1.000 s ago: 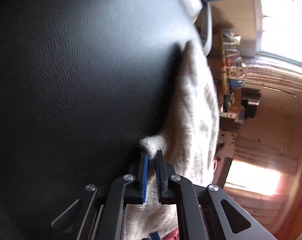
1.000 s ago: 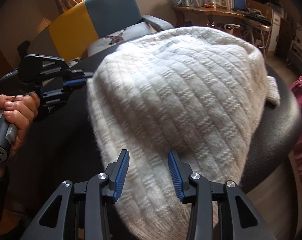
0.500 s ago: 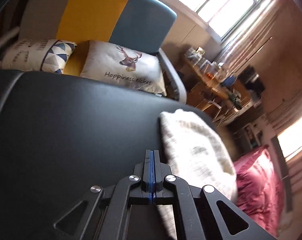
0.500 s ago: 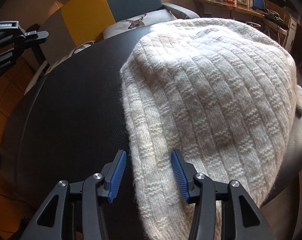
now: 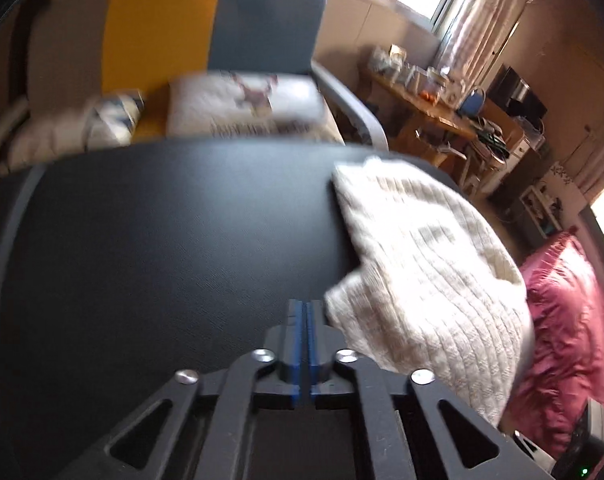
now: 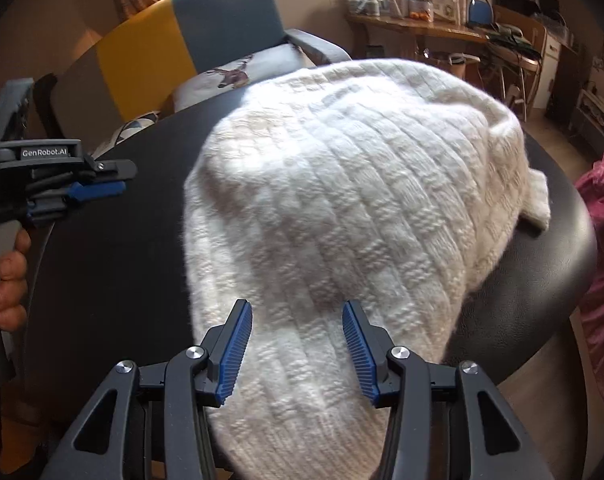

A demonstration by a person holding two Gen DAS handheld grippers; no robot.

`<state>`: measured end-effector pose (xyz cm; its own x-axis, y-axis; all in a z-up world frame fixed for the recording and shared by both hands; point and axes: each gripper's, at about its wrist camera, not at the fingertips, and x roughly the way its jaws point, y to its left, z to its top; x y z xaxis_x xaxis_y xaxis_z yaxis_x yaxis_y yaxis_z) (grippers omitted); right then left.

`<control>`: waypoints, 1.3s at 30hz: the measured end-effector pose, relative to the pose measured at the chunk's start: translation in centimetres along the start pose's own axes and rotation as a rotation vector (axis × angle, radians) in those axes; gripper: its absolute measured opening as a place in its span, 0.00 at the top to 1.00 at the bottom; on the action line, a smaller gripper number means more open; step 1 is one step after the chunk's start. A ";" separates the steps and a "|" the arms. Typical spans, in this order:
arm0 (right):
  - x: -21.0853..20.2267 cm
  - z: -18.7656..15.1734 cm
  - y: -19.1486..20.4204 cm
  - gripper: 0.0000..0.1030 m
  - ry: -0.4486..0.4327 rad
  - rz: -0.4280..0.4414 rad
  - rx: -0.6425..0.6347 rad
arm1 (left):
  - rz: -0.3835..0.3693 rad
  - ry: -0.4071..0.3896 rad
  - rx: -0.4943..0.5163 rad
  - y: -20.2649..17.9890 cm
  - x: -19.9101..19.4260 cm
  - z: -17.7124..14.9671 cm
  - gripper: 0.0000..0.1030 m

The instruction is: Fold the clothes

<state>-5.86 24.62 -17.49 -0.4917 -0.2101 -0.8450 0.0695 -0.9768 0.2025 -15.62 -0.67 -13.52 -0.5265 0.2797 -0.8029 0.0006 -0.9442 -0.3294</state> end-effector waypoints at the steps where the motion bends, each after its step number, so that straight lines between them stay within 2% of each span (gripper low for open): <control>1: 0.5 -0.1 -0.1 0.53 0.002 0.006 0.008 | -0.038 0.048 -0.039 0.4 1.3 -0.2 0.76; 4: 0.7 -0.8 -0.6 0.53 -0.009 0.032 0.009 | -0.164 0.199 -0.174 1.8 5.4 -0.6 0.73; 8: 1.1 -1.0 -0.9 0.53 -0.006 0.051 -0.005 | -0.208 0.262 -0.272 3.0 8.6 -0.4 0.73; 11: 1.1 -0.8 -1.2 0.53 -0.007 0.077 0.016 | -0.246 0.289 -0.329 3.3 10.3 0.0 0.73; 16: 1.1 -0.2 -1.4 0.53 -0.003 0.094 0.044 | -0.265 0.279 -0.377 2.5 11.5 1.1 0.69; 20: 1.6 -0.3 -0.4 0.52 0.006 0.061 0.008 | -0.277 0.267 -0.399 1.8 11.9 1.7 0.51; 22: 1.7 -0.3 0.1 0.52 0.006 0.044 -0.010 | -0.290 0.266 -0.385 1.2 12.0 1.8 0.50; 23: 1.7 -0.4 0.3 0.51 0.006 0.039 -0.015 | -0.299 0.267 -0.374 0.9 12.1 1.9 0.63; 24: 1.7 -0.4 0.4 0.50 0.006 0.036 -0.017 | -0.308 0.274 -0.369 0.7 12.3 1.8 0.80; 25: 1.7 -0.4 0.5 0.50 0.006 0.034 -0.018 | -0.316 0.290 -0.372 0.5 12.6 1.5 0.81; 26: 1.8 -0.5 0.6 0.50 0.007 0.036 -0.015 | -0.319 0.293 -0.372 0.4 12.7 1.3 0.86; 30: 1.9 -0.5 1.2 0.49 0.016 0.080 0.010 | -0.334 0.221 -0.416 1.2 11.1 1.0 0.90; 33: 2.2 -0.5 3.0 0.49 0.031 0.181 0.026 | -0.376 0.117 -0.419 2.0 7.6 2.2 0.92; 36: 2.9 -1.0 5.3 0.50 0.065 0.308 0.040 | -0.396 0.007 -0.361 1.8 3.0 3.5 0.92; 39: 3.5 -1.7 7.0 0.50 0.100 0.408 0.040 | -0.365 -0.156 -0.172 -0.3 -4.0 3.9 0.92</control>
<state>-5.63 17.02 -19.82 -0.3437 -0.5842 -0.7352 0.2066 -0.8108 0.5477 -16.87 -2.22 -8.31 -0.6409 0.5477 -0.5378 -0.0744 -0.7416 -0.6667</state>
